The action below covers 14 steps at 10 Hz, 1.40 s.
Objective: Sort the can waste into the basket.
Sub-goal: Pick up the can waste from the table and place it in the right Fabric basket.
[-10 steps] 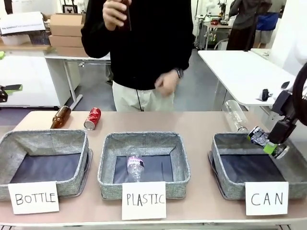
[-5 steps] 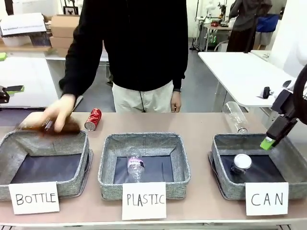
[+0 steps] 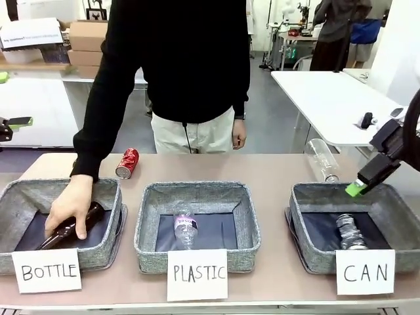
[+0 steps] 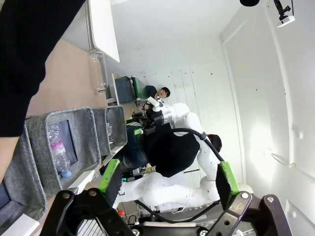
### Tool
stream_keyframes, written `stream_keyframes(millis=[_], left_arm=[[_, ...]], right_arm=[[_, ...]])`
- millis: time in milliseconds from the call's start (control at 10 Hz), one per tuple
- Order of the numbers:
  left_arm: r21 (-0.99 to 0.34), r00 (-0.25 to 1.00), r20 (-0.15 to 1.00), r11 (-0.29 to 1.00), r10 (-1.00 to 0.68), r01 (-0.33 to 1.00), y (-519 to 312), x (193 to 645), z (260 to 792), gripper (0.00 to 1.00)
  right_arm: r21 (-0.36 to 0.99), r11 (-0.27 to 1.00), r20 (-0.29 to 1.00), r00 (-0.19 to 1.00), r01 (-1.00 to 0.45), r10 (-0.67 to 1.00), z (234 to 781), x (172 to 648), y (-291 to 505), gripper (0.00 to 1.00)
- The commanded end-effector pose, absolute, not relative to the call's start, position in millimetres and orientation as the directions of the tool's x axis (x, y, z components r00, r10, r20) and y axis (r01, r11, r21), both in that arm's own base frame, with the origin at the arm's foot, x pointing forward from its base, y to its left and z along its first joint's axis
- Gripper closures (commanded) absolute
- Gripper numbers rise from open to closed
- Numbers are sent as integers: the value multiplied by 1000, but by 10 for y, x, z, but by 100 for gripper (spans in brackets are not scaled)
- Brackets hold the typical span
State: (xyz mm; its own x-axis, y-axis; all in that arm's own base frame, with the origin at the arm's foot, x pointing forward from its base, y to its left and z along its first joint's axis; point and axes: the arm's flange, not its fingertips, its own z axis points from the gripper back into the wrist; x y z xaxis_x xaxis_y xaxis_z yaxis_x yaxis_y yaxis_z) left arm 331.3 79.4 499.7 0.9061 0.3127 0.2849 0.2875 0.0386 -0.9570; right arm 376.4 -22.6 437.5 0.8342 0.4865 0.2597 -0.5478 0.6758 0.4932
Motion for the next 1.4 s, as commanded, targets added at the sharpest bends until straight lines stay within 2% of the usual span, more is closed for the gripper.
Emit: stream_keyframes(millis=[0, 100, 200, 400, 500, 600, 1300], left_arm=[[-949, 899, 305, 26, 314, 313, 778, 3309, 5002, 0], [-949, 899, 305, 26, 314, 313, 778, 3309, 5002, 0], [-949, 899, 305, 26, 314, 313, 778, 3309, 5002, 0], [-949, 899, 305, 26, 314, 313, 778, 3309, 5002, 0], [-949, 899, 305, 26, 314, 313, 778, 3309, 5002, 0], [-949, 899, 305, 26, 314, 313, 778, 3309, 5002, 0], [-949, 899, 305, 26, 314, 313, 778, 3309, 5002, 0]], right_arm=[[830, 274, 414, 865, -486, 283, 4655, 3851, -207, 0], [941, 91, 285, 911, -325, 299, 4786, 3827, -204, 0], [952, -80, 306, 915, -295, 263, 4839, 3882, -276, 0], [892, -254, 423, 888, -374, 180, 4773, 3995, -365, 0], [908, -220, 374, 926, -357, 41, 4737, 4113, -264, 0], [893, 20, 424, 857, -449, 293, 4930, 3809, -257, 0], [893, 20, 424, 857, -449, 293, 4930, 3809, -257, 0]])
